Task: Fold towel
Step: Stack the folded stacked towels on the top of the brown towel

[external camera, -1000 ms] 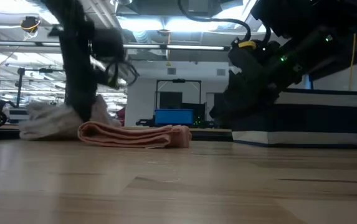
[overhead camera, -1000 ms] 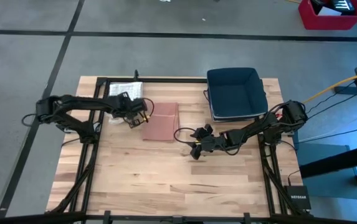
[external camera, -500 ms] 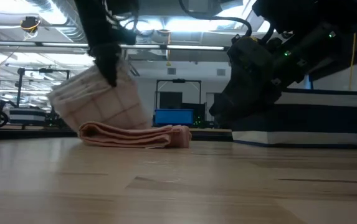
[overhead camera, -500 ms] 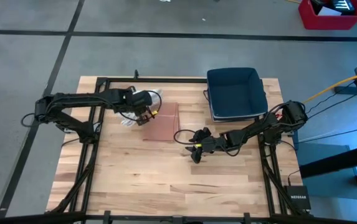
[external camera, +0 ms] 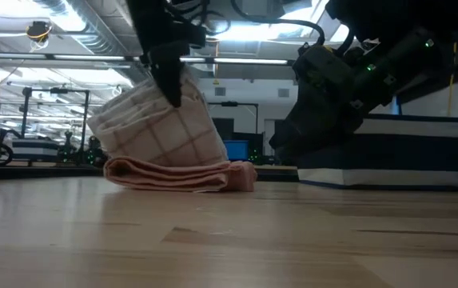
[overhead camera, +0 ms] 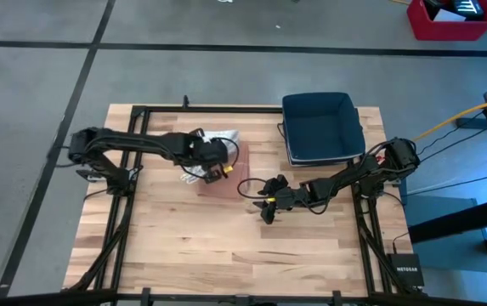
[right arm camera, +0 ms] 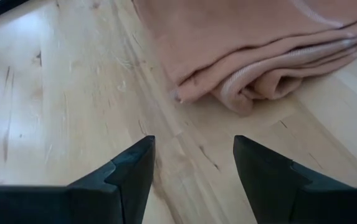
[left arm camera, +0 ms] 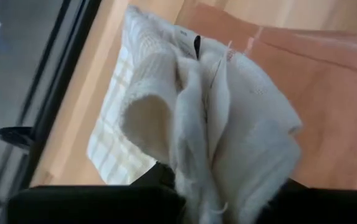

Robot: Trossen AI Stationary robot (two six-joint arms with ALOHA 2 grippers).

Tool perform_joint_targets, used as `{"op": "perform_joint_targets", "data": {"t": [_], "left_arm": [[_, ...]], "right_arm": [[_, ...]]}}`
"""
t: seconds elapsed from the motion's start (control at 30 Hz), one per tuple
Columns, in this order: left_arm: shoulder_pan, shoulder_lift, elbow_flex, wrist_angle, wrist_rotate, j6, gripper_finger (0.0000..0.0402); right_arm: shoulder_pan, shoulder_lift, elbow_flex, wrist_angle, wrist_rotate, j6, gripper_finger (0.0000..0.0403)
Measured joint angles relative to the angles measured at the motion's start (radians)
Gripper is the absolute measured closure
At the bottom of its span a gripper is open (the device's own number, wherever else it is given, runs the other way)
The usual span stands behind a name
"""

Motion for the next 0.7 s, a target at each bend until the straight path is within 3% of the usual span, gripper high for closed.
{"op": "perform_joint_targets", "data": {"t": [0.27, 0.5, 0.7], "left_arm": [[-0.07, 0.151, 0.216, -0.227, -0.143, -0.048, 0.0343], [-0.099, 0.206, 0.318, -0.204, -0.149, -0.046, 0.0343], [-0.104, 0.228, 0.32, -0.209, -0.143, -0.033, 0.0343]], "right_arm": [[0.0, 0.0, 0.0, 0.0, 0.01, 0.0, 0.0182], [0.0, 0.0, 0.0, -0.001, 0.011, 0.0, 0.0182], [-0.001, 0.0, 0.0, -0.022, 0.057, -0.009, 0.0182]]}}
